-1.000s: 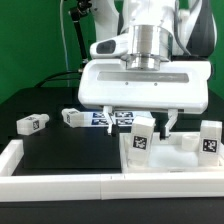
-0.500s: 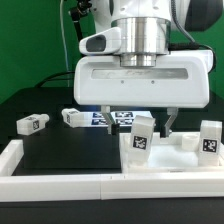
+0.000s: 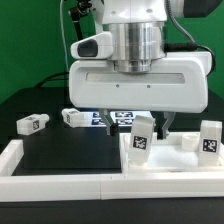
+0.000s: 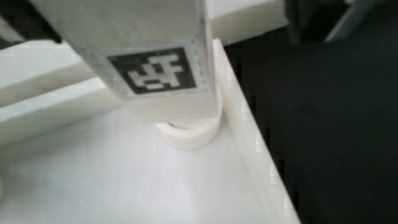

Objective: Assemble square table

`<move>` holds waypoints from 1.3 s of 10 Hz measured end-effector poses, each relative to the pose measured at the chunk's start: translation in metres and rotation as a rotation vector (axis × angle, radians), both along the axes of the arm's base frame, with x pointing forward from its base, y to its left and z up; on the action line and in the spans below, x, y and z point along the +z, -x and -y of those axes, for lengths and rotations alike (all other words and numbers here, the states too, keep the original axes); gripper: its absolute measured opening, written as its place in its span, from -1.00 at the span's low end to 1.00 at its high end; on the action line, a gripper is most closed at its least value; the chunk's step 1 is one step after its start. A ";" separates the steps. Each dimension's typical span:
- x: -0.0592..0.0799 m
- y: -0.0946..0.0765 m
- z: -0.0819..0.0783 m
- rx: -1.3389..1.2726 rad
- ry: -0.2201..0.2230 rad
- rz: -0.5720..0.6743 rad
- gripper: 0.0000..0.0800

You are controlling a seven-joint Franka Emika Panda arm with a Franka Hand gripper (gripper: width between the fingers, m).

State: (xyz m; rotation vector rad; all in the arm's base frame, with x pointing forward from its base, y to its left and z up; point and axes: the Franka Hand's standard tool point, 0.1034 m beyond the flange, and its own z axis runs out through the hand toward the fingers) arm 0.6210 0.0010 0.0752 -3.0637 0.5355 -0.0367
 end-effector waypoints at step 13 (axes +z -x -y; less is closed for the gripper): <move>-0.003 -0.002 -0.004 -1.261 -0.182 0.012 -0.28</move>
Offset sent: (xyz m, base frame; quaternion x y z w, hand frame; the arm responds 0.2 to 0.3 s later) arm 0.0000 0.0000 0.0000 0.0000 0.0000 0.1296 0.9916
